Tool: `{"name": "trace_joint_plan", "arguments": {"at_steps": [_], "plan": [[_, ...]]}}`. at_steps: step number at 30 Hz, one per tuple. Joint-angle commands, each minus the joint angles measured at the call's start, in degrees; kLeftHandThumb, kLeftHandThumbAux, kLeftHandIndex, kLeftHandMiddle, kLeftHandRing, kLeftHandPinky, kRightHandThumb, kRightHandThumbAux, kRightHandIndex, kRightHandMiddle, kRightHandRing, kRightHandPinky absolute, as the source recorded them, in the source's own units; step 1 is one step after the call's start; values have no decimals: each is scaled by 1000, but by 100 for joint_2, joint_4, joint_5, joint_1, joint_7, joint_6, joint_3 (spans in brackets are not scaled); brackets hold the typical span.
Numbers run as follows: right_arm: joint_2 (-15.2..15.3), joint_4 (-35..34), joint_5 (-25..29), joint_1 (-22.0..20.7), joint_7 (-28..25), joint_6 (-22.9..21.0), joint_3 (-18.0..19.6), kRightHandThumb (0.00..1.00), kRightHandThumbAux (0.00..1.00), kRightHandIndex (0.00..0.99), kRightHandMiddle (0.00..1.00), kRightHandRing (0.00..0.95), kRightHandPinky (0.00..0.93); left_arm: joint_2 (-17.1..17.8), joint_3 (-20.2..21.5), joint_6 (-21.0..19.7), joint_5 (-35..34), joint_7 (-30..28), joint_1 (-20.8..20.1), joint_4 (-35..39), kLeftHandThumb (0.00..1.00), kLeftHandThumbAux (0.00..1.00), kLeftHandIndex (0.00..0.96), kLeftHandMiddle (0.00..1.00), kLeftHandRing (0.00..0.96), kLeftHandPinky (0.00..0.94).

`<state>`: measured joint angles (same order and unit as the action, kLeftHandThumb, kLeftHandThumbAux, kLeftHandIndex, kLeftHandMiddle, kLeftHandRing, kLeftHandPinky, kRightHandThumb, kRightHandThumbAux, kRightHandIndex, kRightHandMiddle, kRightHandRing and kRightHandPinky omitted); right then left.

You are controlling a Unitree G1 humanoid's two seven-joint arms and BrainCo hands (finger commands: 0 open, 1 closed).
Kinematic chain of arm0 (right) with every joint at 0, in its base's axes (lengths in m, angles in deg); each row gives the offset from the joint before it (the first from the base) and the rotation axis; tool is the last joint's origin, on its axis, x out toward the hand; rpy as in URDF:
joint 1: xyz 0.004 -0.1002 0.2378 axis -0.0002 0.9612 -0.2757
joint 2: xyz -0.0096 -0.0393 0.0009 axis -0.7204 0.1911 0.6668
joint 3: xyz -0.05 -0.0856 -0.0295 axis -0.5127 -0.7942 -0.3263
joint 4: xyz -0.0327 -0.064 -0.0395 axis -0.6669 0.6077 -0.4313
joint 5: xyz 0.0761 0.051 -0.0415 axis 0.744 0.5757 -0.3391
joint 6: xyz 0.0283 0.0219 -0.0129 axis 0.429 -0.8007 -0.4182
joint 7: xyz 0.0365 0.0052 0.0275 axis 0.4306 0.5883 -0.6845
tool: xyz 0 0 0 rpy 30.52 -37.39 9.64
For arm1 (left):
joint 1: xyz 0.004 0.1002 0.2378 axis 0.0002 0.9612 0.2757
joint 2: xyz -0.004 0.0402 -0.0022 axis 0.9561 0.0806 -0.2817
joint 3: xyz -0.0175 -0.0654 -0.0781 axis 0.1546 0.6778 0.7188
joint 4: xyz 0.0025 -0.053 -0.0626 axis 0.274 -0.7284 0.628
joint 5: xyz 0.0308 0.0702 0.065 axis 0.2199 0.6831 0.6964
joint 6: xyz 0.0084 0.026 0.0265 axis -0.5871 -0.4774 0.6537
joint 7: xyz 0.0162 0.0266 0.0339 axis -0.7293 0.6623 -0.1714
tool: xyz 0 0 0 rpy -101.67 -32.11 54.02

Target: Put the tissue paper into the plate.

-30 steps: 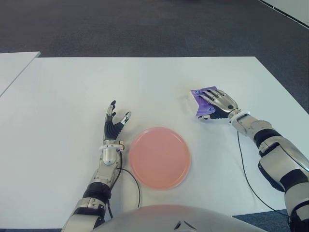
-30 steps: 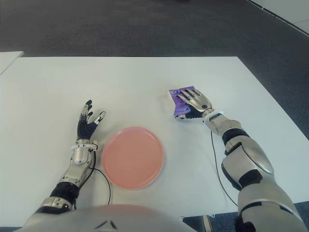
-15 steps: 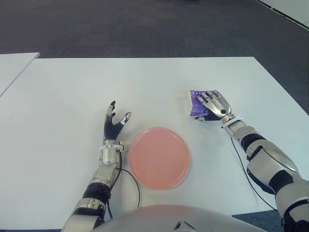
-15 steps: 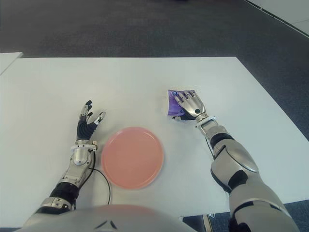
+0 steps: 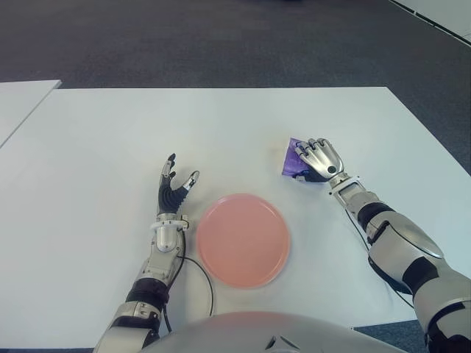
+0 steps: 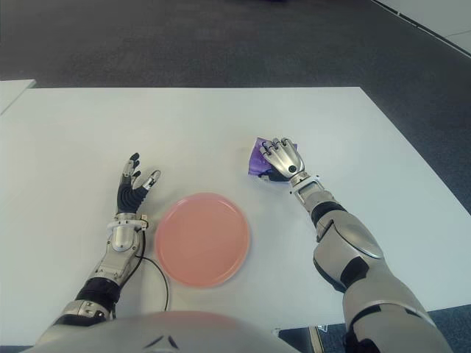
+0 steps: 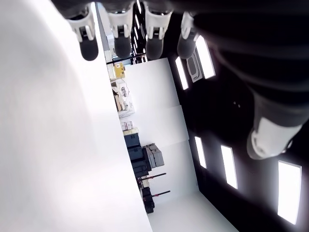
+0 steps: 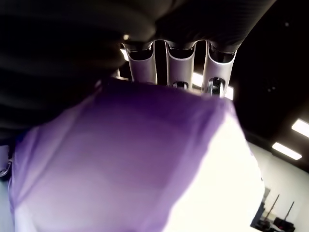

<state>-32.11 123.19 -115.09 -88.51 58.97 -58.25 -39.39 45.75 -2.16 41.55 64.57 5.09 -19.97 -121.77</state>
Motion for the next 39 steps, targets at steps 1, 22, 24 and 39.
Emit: {"name": "trace_joint_plan", "arguments": {"at_steps": [1, 22, 24, 39], "plan": [[-252, 228, -394, 559, -569, 14, -380, 969, 668, 365, 449, 546, 712, -32, 1, -140, 100, 87, 479, -271, 17, 563, 0, 0, 0, 0], [-412, 174, -168, 642, -234, -142, -278, 853, 678, 405, 553, 806, 808, -20, -24, -178, 174, 123, 526, -203, 42, 560, 0, 0, 0, 0], [-411, 164, -123, 661, -227, -97, -231, 851, 678, 405, 553, 803, 808, -25, -22, -189, 170, 120, 520, -204, 41, 556, 0, 0, 0, 0], [-844, 0, 864, 848, 1523, 783, 875, 850, 680, 396, 544, 831, 835, -30, -31, -180, 193, 146, 545, -171, 28, 531, 0, 0, 0, 0]]}}
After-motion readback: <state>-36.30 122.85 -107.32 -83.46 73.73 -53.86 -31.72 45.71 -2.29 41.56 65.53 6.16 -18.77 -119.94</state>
